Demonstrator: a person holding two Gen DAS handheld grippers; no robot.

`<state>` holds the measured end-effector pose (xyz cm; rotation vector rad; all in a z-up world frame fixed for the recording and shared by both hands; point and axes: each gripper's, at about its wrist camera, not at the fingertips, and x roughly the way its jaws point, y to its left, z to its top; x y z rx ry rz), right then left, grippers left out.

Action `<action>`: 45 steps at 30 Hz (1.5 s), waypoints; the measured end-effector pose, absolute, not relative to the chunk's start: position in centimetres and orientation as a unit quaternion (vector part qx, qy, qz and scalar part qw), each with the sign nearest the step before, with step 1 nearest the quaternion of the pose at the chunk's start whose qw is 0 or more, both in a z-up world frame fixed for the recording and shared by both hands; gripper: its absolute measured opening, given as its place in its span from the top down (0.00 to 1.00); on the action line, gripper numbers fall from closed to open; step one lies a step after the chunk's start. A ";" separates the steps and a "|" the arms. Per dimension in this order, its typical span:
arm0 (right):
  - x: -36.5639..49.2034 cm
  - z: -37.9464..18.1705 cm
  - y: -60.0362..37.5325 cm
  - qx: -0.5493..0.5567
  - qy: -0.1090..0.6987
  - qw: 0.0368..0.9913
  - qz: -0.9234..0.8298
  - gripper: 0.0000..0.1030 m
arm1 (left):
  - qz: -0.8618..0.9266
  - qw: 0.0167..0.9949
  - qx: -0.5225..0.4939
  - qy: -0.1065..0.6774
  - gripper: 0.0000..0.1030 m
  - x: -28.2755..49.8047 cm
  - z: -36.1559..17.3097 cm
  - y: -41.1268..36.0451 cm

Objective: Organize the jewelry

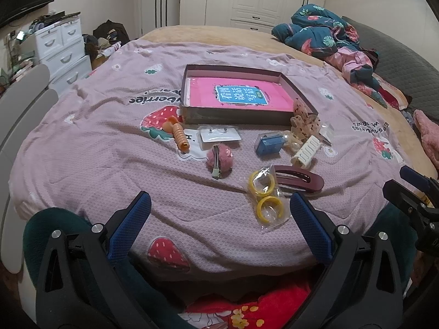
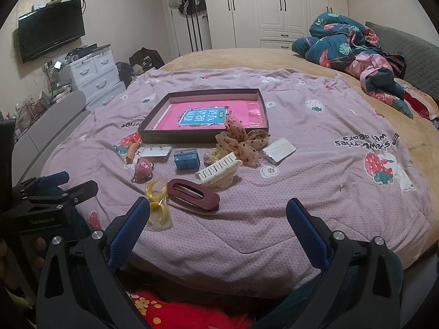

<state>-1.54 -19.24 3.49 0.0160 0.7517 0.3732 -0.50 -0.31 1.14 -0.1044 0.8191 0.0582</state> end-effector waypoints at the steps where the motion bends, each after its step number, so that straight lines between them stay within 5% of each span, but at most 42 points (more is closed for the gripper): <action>1: -1.5 3.5 -19.2 0.008 0.366 0.913 0.182 0.04 | 0.028 0.915 -0.051 0.398 0.08 -0.5 1.1 -0.3; 45: 10.6 -1.8 -15.7 -0.039 0.444 0.864 0.235 0.04 | 0.011 0.876 -0.081 0.475 0.08 8.6 -3.8 3.7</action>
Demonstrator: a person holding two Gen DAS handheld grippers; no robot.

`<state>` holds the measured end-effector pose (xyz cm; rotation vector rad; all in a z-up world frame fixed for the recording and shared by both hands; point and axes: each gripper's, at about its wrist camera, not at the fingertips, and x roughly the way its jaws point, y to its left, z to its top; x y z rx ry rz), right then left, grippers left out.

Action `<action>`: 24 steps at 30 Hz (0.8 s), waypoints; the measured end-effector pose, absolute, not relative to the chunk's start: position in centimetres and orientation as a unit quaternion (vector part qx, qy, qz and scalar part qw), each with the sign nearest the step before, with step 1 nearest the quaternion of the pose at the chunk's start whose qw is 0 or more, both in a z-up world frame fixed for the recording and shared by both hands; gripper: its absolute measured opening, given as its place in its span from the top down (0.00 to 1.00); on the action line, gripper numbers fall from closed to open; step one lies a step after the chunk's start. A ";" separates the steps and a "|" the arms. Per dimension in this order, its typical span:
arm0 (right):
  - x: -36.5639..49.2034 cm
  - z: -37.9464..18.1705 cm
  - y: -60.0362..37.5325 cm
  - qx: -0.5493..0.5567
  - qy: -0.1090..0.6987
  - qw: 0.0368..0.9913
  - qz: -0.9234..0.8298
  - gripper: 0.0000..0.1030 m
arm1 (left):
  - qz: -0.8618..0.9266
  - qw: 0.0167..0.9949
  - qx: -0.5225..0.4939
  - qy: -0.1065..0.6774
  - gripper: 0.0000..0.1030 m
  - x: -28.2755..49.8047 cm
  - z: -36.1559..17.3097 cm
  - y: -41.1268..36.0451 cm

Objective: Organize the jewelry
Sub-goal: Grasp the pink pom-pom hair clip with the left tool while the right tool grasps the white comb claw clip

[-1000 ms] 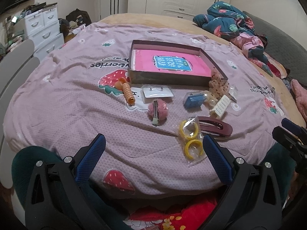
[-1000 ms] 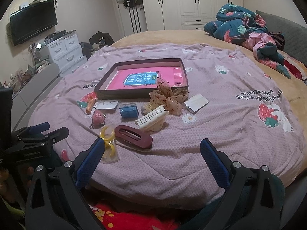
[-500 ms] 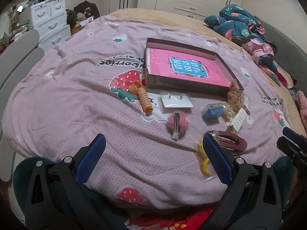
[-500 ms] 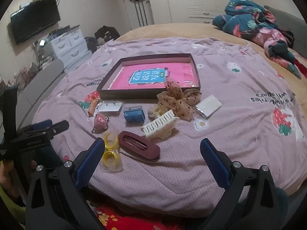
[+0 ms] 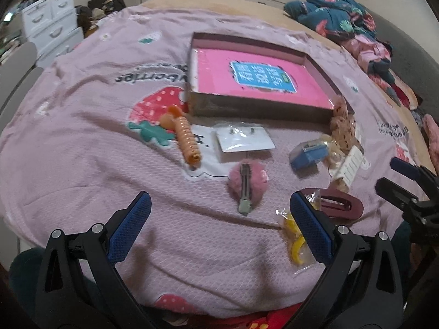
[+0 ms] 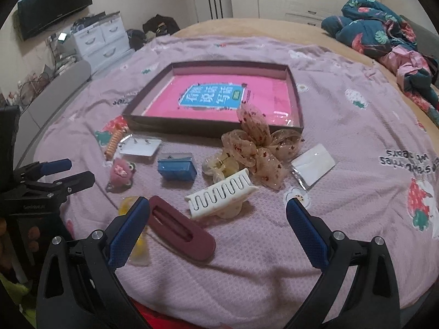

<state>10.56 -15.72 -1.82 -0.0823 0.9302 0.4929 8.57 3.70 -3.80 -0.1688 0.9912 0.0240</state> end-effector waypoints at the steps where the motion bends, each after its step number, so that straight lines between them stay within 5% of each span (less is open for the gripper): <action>1: 10.8 -2.1 -15.6 -0.043 0.446 0.863 0.235 0.04 | 0.008 0.874 -0.081 0.480 0.08 8.8 -4.2 3.6; 12: 13.1 -5.3 -14.0 -0.073 0.468 0.849 0.235 0.05 | -0.018 0.864 -0.086 0.496 0.12 10.6 -6.1 3.5; 19: 13.9 -6.2 -13.7 -0.063 0.472 0.844 0.247 0.27 | -0.048 0.859 -0.093 0.500 0.42 11.5 -6.8 2.9; 24: 13.8 -6.0 -14.7 -0.043 0.466 0.849 0.245 0.28 | -0.065 0.862 -0.090 0.495 0.70 12.1 -7.0 2.0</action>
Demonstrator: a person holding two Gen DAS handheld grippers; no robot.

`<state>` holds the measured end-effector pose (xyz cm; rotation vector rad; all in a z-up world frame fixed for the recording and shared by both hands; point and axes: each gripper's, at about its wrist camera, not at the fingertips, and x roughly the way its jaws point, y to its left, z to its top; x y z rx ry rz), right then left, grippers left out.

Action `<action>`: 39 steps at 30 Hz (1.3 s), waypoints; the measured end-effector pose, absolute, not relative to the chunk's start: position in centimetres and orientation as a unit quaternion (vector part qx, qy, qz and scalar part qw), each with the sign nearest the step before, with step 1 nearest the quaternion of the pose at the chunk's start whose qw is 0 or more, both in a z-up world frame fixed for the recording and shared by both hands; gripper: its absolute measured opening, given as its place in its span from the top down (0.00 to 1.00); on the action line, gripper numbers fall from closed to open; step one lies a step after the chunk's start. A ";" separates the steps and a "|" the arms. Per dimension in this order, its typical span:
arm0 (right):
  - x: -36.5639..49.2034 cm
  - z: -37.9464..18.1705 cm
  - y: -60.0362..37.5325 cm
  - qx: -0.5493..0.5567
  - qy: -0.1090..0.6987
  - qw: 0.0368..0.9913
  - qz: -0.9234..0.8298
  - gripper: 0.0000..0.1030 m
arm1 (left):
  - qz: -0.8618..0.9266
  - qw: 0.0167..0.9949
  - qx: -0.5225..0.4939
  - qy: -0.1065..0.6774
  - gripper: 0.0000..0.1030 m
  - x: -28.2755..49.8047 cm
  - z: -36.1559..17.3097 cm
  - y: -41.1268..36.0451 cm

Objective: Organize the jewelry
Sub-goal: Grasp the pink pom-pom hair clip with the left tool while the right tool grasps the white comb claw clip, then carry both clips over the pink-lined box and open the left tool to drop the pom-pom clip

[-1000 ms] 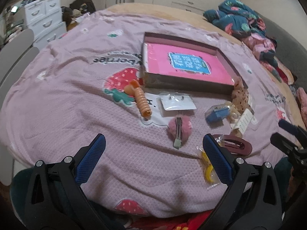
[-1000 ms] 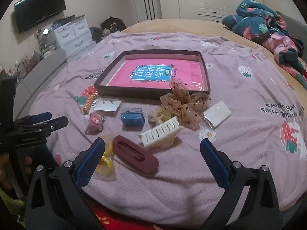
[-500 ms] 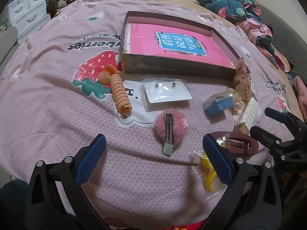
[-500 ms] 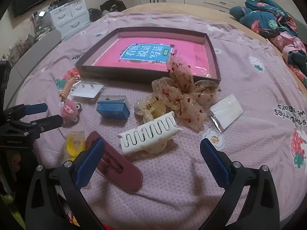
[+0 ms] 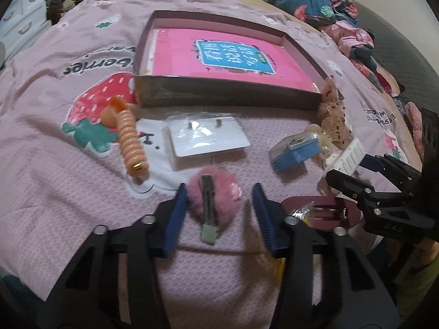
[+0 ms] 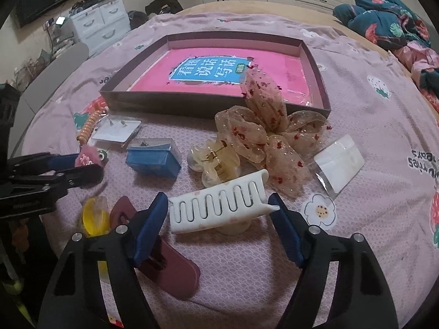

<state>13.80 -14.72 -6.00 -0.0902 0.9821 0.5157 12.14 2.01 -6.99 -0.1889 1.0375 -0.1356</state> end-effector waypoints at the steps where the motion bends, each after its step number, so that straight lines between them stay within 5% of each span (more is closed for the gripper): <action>1: 13.7 -5.9 -15.1 -0.037 0.464 0.851 0.242 0.29 | -0.068 0.863 -0.087 0.494 0.73 12.2 -7.0 1.8; 39: 19.6 6.7 -21.0 0.048 0.340 0.915 0.213 0.33 | -0.020 0.916 -0.108 0.386 0.77 20.0 2.1 5.8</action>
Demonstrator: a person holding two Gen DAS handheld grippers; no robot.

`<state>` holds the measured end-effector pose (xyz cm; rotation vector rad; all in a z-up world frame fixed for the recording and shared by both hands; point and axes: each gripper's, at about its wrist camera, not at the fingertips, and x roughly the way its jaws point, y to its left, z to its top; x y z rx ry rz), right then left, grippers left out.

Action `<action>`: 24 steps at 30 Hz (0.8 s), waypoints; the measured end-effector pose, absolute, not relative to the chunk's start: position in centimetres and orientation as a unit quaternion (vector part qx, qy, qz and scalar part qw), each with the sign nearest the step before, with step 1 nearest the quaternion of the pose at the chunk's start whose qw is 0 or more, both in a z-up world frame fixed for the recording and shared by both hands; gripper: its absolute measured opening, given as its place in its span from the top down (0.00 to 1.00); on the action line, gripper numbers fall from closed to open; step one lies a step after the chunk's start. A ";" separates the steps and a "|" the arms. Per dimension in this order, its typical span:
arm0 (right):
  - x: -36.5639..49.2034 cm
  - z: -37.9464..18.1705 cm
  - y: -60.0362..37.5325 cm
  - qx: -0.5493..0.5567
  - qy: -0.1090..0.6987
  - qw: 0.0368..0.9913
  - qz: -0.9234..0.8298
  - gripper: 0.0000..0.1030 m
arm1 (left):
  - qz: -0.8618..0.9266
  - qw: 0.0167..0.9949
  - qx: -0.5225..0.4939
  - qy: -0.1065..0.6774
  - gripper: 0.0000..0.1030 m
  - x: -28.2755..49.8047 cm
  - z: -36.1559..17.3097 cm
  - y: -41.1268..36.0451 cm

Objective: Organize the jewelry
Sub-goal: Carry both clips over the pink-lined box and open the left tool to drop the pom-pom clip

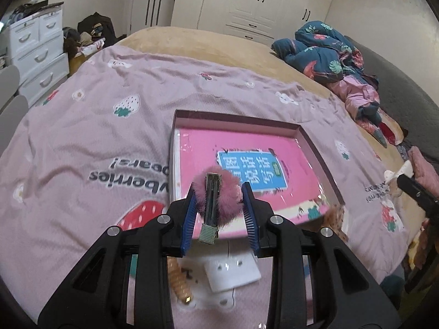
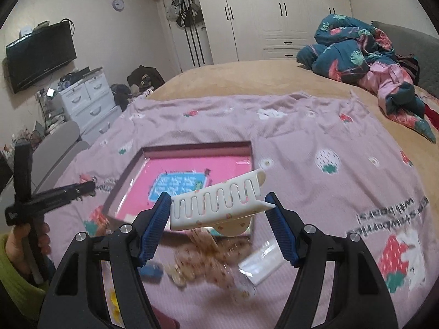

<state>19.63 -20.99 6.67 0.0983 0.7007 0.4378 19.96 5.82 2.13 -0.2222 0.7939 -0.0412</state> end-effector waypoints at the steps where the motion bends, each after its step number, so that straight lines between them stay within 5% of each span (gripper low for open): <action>1: 20.2 6.7 -20.7 0.050 0.342 0.913 0.216 0.33 | -0.021 0.915 -0.107 0.388 0.77 20.4 1.9 5.6; 24: 28.9 -1.0 -15.1 0.051 0.442 0.870 0.213 0.33 | -0.026 0.889 -0.081 0.449 0.76 24.7 -5.0 4.0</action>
